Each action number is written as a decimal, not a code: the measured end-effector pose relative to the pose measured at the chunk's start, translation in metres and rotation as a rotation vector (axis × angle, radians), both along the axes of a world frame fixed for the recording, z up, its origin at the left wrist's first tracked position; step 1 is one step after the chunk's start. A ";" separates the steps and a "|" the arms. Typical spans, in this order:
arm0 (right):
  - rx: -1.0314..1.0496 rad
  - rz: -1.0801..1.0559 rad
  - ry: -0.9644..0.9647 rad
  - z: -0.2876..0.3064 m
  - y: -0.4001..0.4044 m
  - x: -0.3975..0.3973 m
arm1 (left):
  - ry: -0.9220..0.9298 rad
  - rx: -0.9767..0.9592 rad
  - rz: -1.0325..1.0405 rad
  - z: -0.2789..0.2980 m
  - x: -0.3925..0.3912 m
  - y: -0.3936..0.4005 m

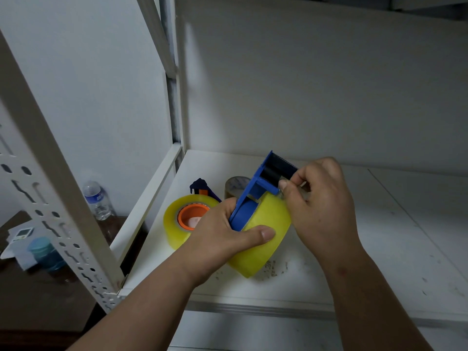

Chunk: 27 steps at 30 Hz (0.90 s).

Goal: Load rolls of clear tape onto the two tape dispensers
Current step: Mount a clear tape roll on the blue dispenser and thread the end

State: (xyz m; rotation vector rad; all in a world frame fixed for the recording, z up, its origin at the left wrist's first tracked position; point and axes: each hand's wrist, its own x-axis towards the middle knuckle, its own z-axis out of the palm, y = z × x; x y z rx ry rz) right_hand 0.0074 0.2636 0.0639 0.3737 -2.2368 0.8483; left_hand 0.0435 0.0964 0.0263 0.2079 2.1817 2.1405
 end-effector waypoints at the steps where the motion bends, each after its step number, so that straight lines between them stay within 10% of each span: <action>1: -0.004 0.002 -0.006 0.000 0.000 0.000 | -0.017 0.005 -0.018 0.000 0.000 -0.001; 27: 0.096 -0.073 0.081 0.006 -0.008 0.001 | -0.047 0.072 -0.044 0.011 0.008 -0.007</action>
